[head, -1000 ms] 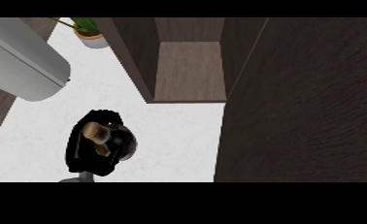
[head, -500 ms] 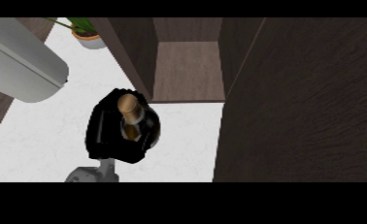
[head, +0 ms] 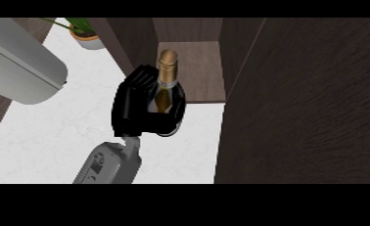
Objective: Pick up the wine, place it into the cabinet and close the cabinet
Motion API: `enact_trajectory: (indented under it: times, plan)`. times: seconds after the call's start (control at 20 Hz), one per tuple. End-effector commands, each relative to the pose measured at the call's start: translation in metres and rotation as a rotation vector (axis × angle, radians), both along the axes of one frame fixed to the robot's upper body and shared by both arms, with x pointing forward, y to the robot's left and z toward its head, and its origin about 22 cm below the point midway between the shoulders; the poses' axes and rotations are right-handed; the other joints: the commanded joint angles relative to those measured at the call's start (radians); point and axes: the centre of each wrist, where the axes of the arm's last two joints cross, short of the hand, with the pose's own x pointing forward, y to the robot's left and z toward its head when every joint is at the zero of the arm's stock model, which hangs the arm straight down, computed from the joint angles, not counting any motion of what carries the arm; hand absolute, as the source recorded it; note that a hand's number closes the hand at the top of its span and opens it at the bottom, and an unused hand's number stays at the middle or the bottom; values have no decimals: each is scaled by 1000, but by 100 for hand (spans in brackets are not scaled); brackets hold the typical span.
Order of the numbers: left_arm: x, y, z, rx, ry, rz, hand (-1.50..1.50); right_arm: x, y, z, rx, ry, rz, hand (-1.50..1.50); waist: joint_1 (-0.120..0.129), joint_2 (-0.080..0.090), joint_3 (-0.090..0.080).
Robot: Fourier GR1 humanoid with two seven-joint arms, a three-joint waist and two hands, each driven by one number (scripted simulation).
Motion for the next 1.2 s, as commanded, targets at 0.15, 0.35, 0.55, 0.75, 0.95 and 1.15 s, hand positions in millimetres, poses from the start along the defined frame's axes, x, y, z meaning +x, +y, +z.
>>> enact_trajectory:
  times: [0.15, 0.35, 0.55, 0.75, 0.95, 1.15]
  plan:
    - [21, -18, -14, 73, 41, 34, 150, -44, -11, 34, 55, -46, 52, -150, -2, 2, -1]
    - [28, -29, -22, 94, 56, 50, 150, -41, -8, 30, 68, -33, 62, -150, -4, 2, -1]
    - [34, -35, -41, 137, 80, 69, 150, -33, -13, 27, 56, -46, 94, -150, -10, 5, -1]
    - [37, -28, -60, 113, 111, 83, 150, -36, -14, 28, 64, -48, 95, -150, -11, 5, -1]
    - [38, -30, -79, 107, 118, 95, 150, -39, -9, 24, 73, -37, 98, -150, -27, 7, -2]
    - [53, -25, -74, 45, 113, 102, 150, -39, -8, 22, 77, -32, 99, -150, -21, 6, -1]
